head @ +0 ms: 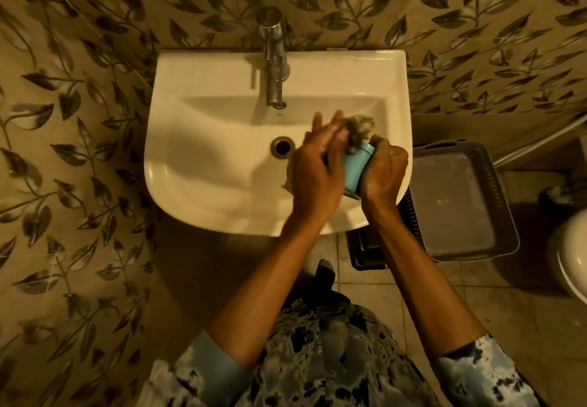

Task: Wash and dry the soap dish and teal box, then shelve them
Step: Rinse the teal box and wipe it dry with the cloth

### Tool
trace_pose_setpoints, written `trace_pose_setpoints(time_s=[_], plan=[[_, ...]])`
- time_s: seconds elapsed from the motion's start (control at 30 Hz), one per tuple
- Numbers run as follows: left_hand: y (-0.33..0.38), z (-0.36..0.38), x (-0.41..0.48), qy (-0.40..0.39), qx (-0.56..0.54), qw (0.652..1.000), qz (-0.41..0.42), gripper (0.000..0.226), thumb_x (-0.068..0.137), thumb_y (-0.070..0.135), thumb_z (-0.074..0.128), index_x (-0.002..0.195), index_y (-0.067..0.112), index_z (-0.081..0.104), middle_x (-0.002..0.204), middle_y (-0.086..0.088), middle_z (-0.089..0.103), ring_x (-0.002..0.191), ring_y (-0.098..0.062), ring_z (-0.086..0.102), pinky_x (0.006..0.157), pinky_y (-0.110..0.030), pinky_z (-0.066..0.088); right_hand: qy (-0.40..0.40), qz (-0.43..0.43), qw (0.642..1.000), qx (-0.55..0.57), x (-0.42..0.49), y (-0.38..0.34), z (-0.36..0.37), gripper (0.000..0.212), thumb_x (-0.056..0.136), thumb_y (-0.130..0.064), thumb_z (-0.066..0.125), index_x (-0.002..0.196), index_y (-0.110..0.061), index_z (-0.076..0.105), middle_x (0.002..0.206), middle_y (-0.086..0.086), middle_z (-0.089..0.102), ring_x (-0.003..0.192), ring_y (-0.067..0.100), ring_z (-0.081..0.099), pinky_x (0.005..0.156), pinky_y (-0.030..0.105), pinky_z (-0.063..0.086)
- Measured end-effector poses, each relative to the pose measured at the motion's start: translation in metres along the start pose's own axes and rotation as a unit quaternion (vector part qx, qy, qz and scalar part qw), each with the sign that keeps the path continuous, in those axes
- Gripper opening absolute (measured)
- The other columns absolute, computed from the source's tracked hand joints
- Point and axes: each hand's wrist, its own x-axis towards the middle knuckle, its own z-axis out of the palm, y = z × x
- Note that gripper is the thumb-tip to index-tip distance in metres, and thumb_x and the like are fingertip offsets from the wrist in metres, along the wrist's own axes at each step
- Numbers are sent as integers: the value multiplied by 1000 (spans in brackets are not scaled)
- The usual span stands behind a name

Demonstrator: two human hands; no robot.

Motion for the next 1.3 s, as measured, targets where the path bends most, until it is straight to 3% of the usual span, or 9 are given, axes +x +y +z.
trace_pose_setpoints(time_s=[0.2,0.3,0.43,0.6,0.73,0.9,1.0,1.1,1.3], plan=[[1,-19,11,31,-55,998,-26,24,100,21,41,103,10,62,106,-5,66,93,-11,65,68,-25,56,-28,84,989,122,1,1,1,48,89,-21,45,41,-22,48,41,-9,51,42,6,51,43,18,39],[0,-3,-22,-15,30,998,48,30,96,25,47,123,19,60,151,1,29,135,-24,42,100,-44,47,-25,11,998,61,-4,10,-1,46,95,-9,46,51,-24,47,49,-11,50,46,0,50,48,18,40],[0,7,-18,-10,85,987,137,26,92,17,52,115,13,65,132,21,38,136,-20,39,117,-33,18,-79,-44,996,10,-12,18,-3,36,94,-8,51,62,-26,51,64,-8,55,56,1,56,54,18,45],[-17,-25,38,48,-48,997,-28,25,98,17,45,100,4,66,91,-10,71,83,-8,66,75,-23,55,-152,236,959,17,-1,7,3,48,96,-47,35,78,-14,65,79,13,68,75,31,66,70,41,55],[-37,-65,54,110,-375,889,-237,29,100,26,39,109,8,60,98,-13,67,95,-30,66,94,-45,51,-250,422,858,152,12,11,-12,82,85,-76,25,85,-12,77,89,14,74,76,28,71,76,36,54],[-27,-94,52,114,-547,788,-257,41,101,29,28,112,4,58,105,-17,67,97,-29,64,93,-42,49,-361,408,799,253,18,9,-25,58,93,-51,43,129,-8,56,120,15,65,108,28,63,97,45,49],[-1,-100,53,92,-527,818,-208,40,94,7,27,95,-5,65,84,-17,70,85,-27,65,83,-35,52,-359,356,798,326,17,8,-25,41,96,-37,44,118,-9,66,115,12,69,108,25,66,95,40,52],[27,-94,50,73,-427,892,-128,38,92,-8,30,126,-10,45,115,-26,58,102,-31,60,89,-37,52,-353,303,816,343,15,3,-24,46,93,-38,45,127,-9,57,116,11,68,108,25,65,95,42,53],[43,-68,45,-31,-164,980,108,36,87,15,55,122,11,47,115,-4,60,112,-17,60,96,-37,51,-339,271,834,342,12,-3,-21,66,88,-42,49,144,-9,37,127,14,57,109,29,61,95,47,52]])
